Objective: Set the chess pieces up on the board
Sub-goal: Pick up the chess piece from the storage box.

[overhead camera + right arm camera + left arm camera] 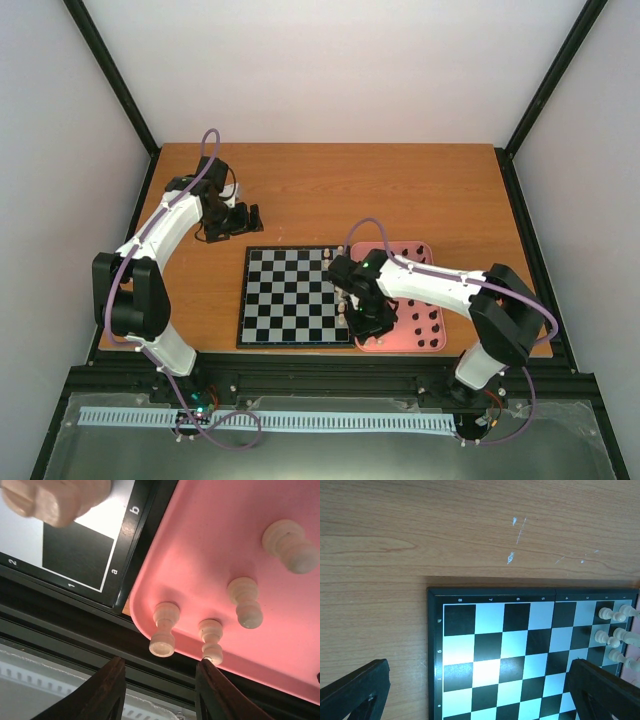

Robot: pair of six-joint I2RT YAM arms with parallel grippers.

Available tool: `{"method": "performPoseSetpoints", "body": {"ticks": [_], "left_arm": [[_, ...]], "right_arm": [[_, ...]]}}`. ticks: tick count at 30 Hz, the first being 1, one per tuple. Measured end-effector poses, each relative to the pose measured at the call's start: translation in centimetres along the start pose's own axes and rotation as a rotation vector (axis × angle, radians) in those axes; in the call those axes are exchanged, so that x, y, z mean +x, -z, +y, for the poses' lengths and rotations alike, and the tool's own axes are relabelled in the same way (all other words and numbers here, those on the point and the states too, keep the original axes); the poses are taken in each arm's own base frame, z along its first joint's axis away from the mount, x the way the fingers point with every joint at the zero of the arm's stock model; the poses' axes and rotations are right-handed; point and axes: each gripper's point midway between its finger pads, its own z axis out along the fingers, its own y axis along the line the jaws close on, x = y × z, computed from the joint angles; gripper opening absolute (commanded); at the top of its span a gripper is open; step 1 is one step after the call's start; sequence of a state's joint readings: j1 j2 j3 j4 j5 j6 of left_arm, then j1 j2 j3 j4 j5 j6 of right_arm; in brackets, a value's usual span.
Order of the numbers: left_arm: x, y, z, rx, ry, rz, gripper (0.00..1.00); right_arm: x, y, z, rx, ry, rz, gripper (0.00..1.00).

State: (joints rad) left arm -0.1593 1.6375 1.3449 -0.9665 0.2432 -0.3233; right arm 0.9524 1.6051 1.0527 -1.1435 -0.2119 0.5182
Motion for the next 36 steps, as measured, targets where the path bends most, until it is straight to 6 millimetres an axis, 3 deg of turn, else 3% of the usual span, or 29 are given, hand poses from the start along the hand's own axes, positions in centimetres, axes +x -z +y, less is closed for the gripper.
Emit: {"method": "performPoseSetpoints", "body": {"ticks": [17, 25, 31, 36], "left_arm": [[0.0, 0.0, 0.0, -0.001, 0.001, 0.001, 1.00], [0.1, 0.0, 0.0, -0.001, 0.001, 0.002, 1.00], [0.3, -0.2, 0.2, -0.003, 0.003, 0.008, 1.00], [0.3, -0.3, 0.2, -0.003, 0.004, 0.010, 1.00]], "right_arm": [[-0.5, -1.8, 0.3, -0.015, 0.031, 0.014, 0.32], [-0.4, -2.1, 0.3, -0.021, 0.032, 0.019, 0.21], [-0.2, -2.2, 0.2, -0.019, 0.020, 0.025, 0.07], [-0.2, -2.1, 0.2, -0.019, 0.004, 0.021, 0.06]]}}
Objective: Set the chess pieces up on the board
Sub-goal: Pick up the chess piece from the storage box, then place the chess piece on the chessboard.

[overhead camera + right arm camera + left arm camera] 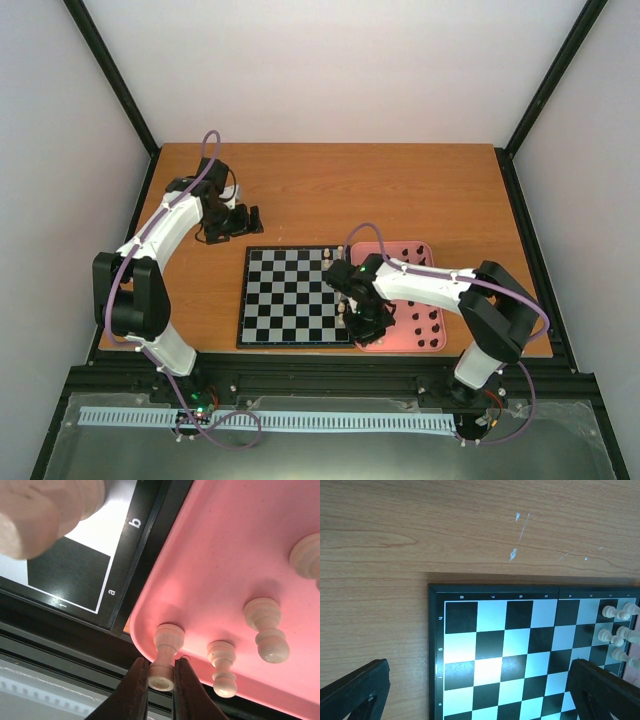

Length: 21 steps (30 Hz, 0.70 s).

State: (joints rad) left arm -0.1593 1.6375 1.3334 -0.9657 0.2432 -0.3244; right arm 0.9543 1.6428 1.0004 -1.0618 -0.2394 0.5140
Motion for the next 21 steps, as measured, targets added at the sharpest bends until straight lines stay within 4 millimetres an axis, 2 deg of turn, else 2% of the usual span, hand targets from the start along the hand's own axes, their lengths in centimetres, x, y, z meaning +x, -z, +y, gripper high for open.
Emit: {"method": "performPoseSetpoints", "body": {"ticks": [4, 10, 13, 21], "left_arm": [[0.0, 0.0, 0.0, 0.000, 0.001, 0.000, 1.00], [0.0, 0.0, 0.1, -0.004, 0.002, 0.000, 1.00], [0.0, 0.0, 0.2, -0.011, 0.002, -0.001, 1.00], [0.0, 0.0, 0.2, -0.014, 0.002, -0.001, 1.00]], "right_arm": [[0.0, 0.6, 0.1, 0.004, -0.010, -0.001, 0.07], [-1.5, 3.4, 1.4, -0.018, 0.012, -0.073, 0.07], [-1.9, 4.3, 1.9, -0.028, 0.027, -0.091, 0.07], [-2.5, 4.2, 2.5, -0.030, 0.067, -0.084, 0.07]]}}
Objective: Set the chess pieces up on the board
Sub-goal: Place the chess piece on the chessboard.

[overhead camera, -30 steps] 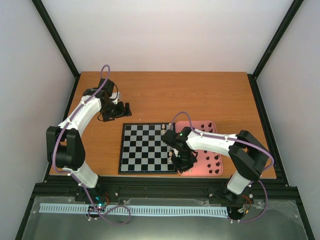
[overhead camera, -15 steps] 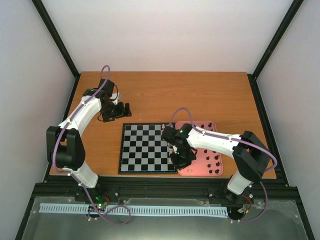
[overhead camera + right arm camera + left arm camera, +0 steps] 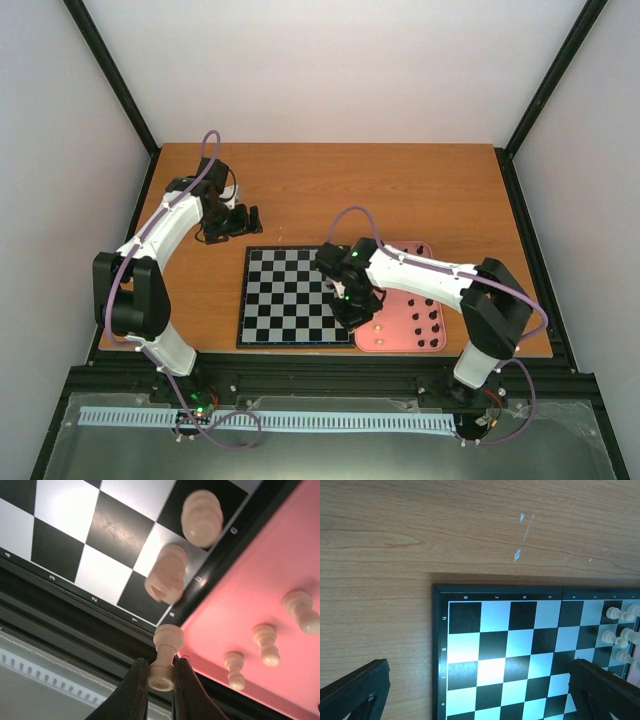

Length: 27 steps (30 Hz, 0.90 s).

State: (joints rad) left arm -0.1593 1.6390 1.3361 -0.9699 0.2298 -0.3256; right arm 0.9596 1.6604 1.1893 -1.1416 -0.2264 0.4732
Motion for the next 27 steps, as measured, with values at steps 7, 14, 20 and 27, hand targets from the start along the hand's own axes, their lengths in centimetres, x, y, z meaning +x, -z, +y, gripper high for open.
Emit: {"method": "performPoseSetpoints", "body": {"ticks": [7, 14, 20, 27], "left_arm": [[0.0, 0.0, 0.0, -0.001, 0.000, 0.000, 1.00], [0.0, 0.0, 0.0, 0.001, 0.000, 0.000, 1.00], [0.0, 0.0, -0.1, 0.003, 0.000, 0.000, 1.00], [0.0, 0.0, -0.1, 0.004, 0.000, -0.001, 1.00]], "right_arm": [[-1.2, -0.8, 0.8, 0.011, 0.032, 0.021, 0.08], [-1.7, -0.9, 1.1, 0.011, 0.052, 0.028, 0.08], [-1.5, -1.4, 1.6, 0.010, 0.076, 0.057, 0.08], [-1.2, -1.8, 1.6, 0.011, 0.083, 0.078, 0.08]]}}
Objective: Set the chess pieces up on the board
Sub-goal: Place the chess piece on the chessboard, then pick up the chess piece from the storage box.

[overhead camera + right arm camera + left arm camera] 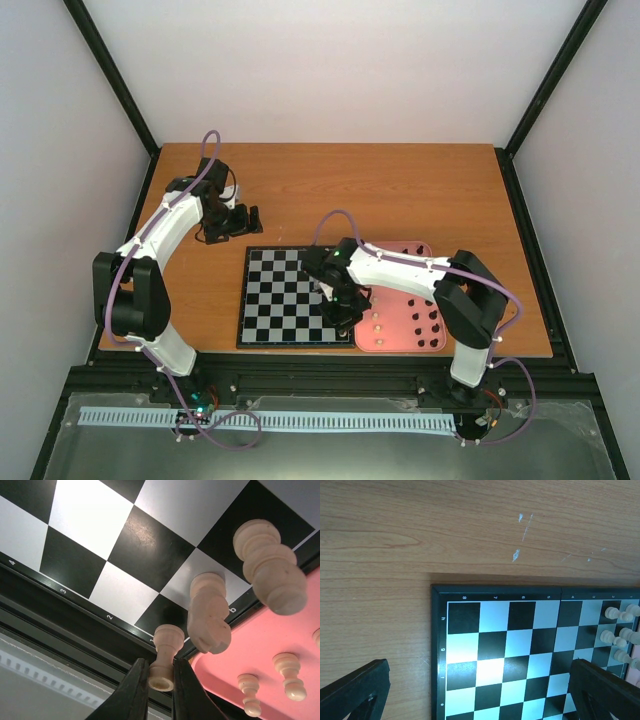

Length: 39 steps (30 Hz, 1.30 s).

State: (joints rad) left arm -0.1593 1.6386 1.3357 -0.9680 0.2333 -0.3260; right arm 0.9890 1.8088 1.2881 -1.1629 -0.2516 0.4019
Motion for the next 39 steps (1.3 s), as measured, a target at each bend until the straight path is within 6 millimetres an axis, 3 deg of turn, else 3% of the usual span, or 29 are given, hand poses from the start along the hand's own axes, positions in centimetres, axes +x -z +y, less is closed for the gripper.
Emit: {"method": "performPoseSetpoints", "body": {"ticks": [12, 23, 26, 29, 32, 36, 39], "left_arm": [[0.0, 0.1, 0.0, 0.001, -0.001, -0.004, 1.00], [0.1, 0.1, 0.0, 0.001, -0.001, -0.004, 1.00], [0.1, 0.1, 0.0, 0.001, -0.001, -0.004, 1.00], [0.0, 0.1, 0.0, 0.001, -0.001, -0.004, 1.00], [0.1, 0.1, 0.0, 0.001, -0.001, -0.004, 1.00], [0.1, 0.1, 0.0, 0.001, -0.001, -0.004, 1.00], [0.0, 0.1, 0.0, 0.001, -0.001, -0.004, 1.00]], "right_arm": [[-0.3, -0.6, -0.1, 0.006, 0.003, 0.011, 0.14], [-0.3, -0.7, -0.3, 0.015, 0.010, 0.012, 0.37], [-0.1, -0.5, -0.4, 0.022, 0.004, 0.012, 0.47], [0.0, 0.8, -0.3, 0.026, -0.005, -0.007, 0.54], [0.1, 3.2, 0.0, 0.022, -0.007, -0.070, 0.62], [0.2, 6.8, -0.3, 0.022, -0.022, -0.173, 0.63], [-0.3, 8.4, -2.1, 0.035, -0.077, -0.222, 0.63]]}}
